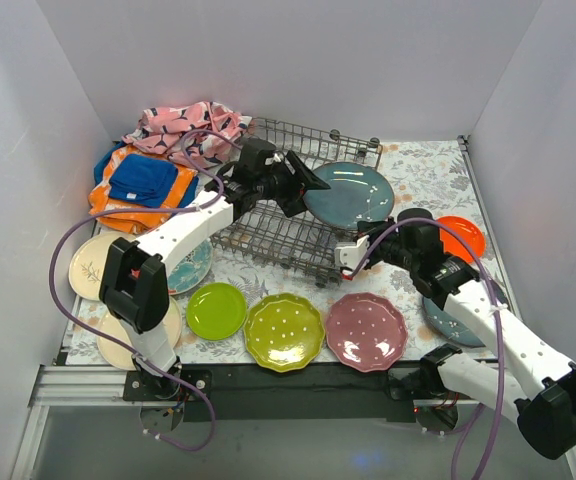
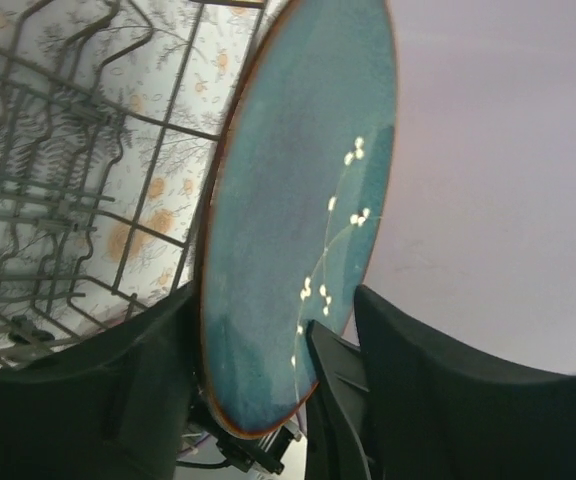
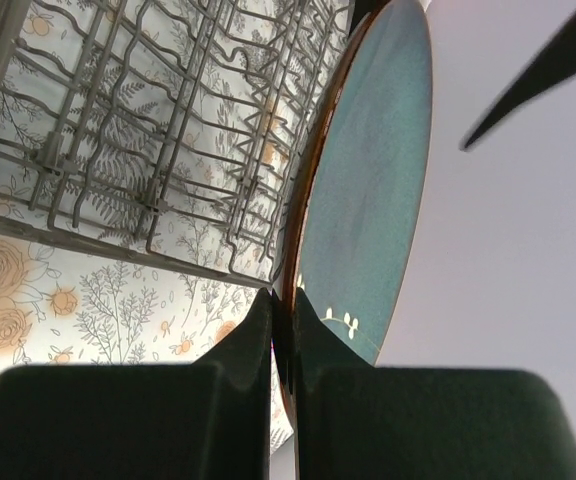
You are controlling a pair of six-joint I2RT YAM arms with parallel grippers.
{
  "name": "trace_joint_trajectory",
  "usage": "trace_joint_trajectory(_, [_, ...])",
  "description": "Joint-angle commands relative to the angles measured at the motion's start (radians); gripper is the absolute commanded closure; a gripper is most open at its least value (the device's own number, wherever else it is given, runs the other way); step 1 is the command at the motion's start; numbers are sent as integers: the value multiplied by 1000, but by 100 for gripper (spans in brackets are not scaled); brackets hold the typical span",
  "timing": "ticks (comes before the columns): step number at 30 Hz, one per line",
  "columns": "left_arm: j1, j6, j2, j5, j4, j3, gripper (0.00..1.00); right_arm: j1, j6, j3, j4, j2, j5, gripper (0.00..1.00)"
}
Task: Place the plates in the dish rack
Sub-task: Pass the plate from the right arm to the left, then insert the plate into the dish rack
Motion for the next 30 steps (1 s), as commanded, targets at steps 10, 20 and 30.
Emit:
trace_joint_trajectory(10, [6,152,-13,-14,-90,64,100,71,86,75,292,-24,69,99])
trace_joint_trajectory(20, [167,187,-211,103,106,-129,100,114,353,104,197,-53,4,57])
trace_joint_trajectory(30, [336,275,-347,118,77,-160,100,129,485,127,128,-92,14,27])
